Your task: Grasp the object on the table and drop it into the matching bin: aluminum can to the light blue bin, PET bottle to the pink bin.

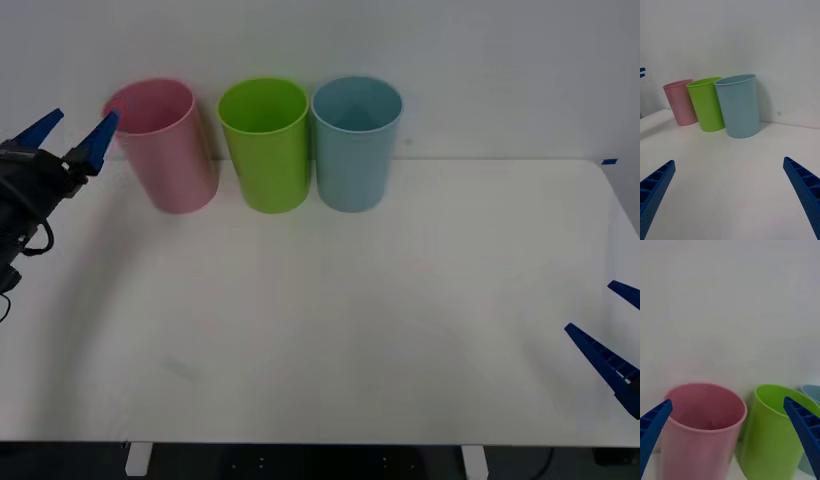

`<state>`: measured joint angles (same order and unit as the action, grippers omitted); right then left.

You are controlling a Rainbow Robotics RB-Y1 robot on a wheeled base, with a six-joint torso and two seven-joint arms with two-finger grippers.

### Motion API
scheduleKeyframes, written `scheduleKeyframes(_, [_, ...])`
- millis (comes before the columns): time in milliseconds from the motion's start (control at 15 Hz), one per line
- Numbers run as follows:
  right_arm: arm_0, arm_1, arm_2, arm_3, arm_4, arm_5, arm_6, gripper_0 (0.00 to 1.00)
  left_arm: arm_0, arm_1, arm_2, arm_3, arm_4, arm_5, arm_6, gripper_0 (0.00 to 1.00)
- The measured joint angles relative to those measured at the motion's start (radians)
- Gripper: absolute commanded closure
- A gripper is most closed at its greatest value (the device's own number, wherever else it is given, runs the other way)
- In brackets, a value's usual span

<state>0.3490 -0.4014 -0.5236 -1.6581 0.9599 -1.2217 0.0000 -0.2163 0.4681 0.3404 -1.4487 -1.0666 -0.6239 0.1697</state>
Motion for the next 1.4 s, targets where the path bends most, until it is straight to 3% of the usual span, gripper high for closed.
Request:
scheduleKeyframes(267, [0.0, 0.0, 0.0, 0.0, 0.0, 0.0, 0.0, 0.0, 0.116, 0.048, 0.04, -0.007, 0.091, -0.126, -0.129, 0.0])
scheduleKeyframes(600, [0.0, 0.0, 0.0, 0.0, 0.0, 0.0, 0.0, 0.0, 0.268, 0.126, 0.095, -0.007, 0.172, -0.282, -0.167, 0.0])
scheduleKeyframes(1000, [0.0, 0.0, 0.0, 0.0, 0.0, 0.0, 0.0, 0.0, 0.429, 0.135, 0.138, -0.008, 0.248, -0.408, -0.289, 0.0])
scheduleKeyframes(1200, [0.0, 0.0, 0.0, 0.0, 0.0, 0.0, 0.0, 0.0, 0.493, 0.134, 0.173, -0.009, 0.277, -0.499, -0.302, 0.0])
scheduleKeyframes(1400, [0.0, 0.0, 0.0, 0.0, 0.0, 0.0, 0.0, 0.0, 0.54, 0.134, 0.185, -0.021, 0.3, -0.521, -0.307, 0.0])
